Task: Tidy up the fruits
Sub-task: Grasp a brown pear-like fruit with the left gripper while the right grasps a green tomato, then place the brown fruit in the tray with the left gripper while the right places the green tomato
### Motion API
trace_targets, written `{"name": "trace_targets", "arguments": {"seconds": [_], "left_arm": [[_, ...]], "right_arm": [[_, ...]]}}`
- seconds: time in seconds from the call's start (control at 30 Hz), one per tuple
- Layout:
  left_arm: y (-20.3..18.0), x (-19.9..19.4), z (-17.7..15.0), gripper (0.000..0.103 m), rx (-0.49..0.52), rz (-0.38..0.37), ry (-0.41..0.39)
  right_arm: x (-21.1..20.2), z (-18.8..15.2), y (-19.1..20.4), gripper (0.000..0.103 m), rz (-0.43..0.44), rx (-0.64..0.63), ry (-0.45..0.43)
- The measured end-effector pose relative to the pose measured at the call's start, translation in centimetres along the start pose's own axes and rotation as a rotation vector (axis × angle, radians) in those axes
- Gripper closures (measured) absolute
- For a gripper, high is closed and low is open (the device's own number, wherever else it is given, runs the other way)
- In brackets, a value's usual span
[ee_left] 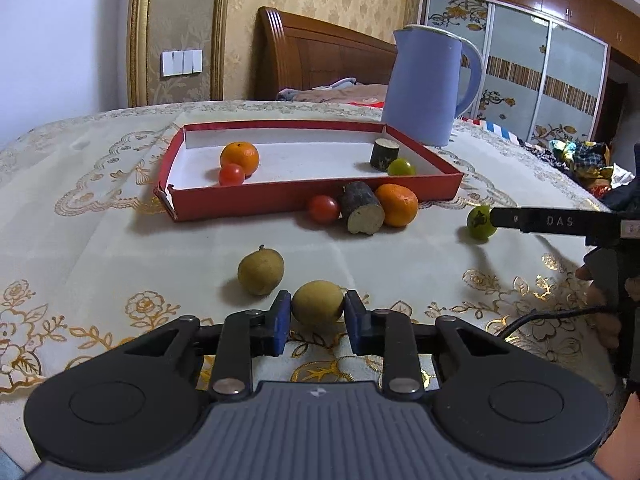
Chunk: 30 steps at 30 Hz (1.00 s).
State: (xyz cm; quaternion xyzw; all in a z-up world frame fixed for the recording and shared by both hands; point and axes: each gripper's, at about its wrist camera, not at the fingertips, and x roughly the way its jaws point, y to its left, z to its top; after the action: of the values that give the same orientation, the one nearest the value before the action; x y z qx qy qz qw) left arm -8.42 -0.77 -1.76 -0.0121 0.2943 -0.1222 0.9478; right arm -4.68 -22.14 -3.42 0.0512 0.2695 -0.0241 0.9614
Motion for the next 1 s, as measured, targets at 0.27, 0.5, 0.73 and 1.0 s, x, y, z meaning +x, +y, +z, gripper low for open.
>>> {"name": "trace_targets", "arguments": {"seconds": [0.27, 0.5, 0.73, 1.0], "left_arm": [[0.8, -0.3, 0.8, 0.075, -0.031, -0.003, -0.015], [1.1, -0.3, 1.8, 0.075, -0.021, 0.026, -0.035], [1.1, 0.1, 1.8, 0.075, -0.005, 0.033, -0.041], [1.3, -0.3, 1.8, 0.075, 0.002, 0.036, -0.06]], "right_arm": [[0.2, 0.3, 1.0, 0.0, 0.029, -0.033, 0.006], [2.1, 1.0, 3.0, 0.005, 0.065, -0.072, 0.092], [2.8, 1.1, 3.9, 0.033, 0.045, -0.106, 0.11], [2.5, 1.1, 4.4, 0.07, 0.074, -0.139, 0.09]]}}
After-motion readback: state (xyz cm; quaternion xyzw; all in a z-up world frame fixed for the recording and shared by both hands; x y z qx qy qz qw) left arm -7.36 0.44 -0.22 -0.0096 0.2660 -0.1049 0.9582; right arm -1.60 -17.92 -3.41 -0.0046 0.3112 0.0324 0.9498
